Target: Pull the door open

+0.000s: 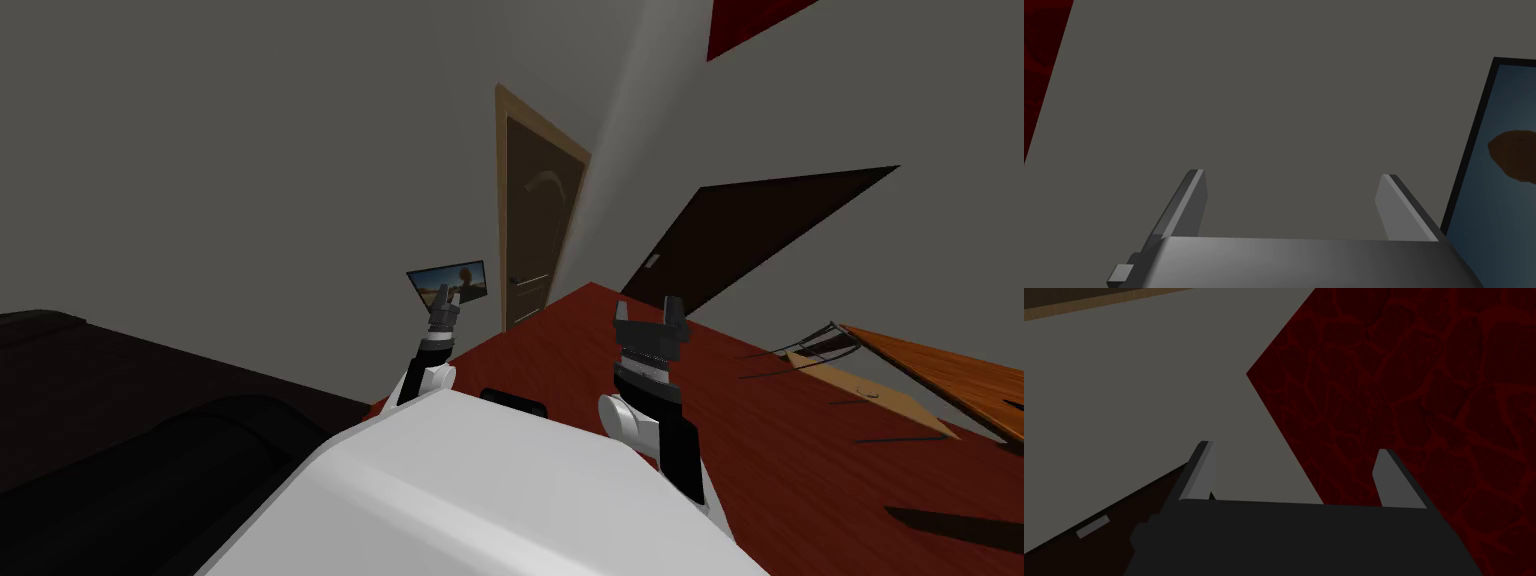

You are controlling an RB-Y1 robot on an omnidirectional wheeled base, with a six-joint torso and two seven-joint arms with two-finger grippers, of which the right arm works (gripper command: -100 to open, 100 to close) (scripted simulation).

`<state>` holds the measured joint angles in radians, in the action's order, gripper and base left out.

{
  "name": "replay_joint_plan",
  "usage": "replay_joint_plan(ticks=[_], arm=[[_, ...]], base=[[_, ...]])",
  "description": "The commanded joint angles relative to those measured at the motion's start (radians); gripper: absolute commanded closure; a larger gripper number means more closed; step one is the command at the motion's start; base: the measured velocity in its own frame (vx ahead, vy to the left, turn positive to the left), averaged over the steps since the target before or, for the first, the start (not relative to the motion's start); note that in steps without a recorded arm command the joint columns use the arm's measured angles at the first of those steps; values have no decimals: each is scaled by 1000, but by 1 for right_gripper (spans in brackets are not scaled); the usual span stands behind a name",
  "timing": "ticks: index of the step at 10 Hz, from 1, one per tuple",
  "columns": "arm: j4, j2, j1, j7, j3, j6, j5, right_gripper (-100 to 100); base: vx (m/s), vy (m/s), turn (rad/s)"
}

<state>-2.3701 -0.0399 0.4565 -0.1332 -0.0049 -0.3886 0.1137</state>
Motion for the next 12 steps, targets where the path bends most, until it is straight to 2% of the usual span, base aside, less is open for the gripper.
replay_joint_plan(ticks=[1, 3, 6, 12], arm=[[29, -8, -9, -2, 3, -6, -1, -100], [60, -16, -19, -4, 6, -13, -2, -100], [141, -36, -46, -10, 15, -31, -4, -100], [306, -79, -102, -23, 34, -69, -8, -100]], base=[[87, -119, 137], [47, 25, 61], [77, 21, 120], [83, -19, 129]])
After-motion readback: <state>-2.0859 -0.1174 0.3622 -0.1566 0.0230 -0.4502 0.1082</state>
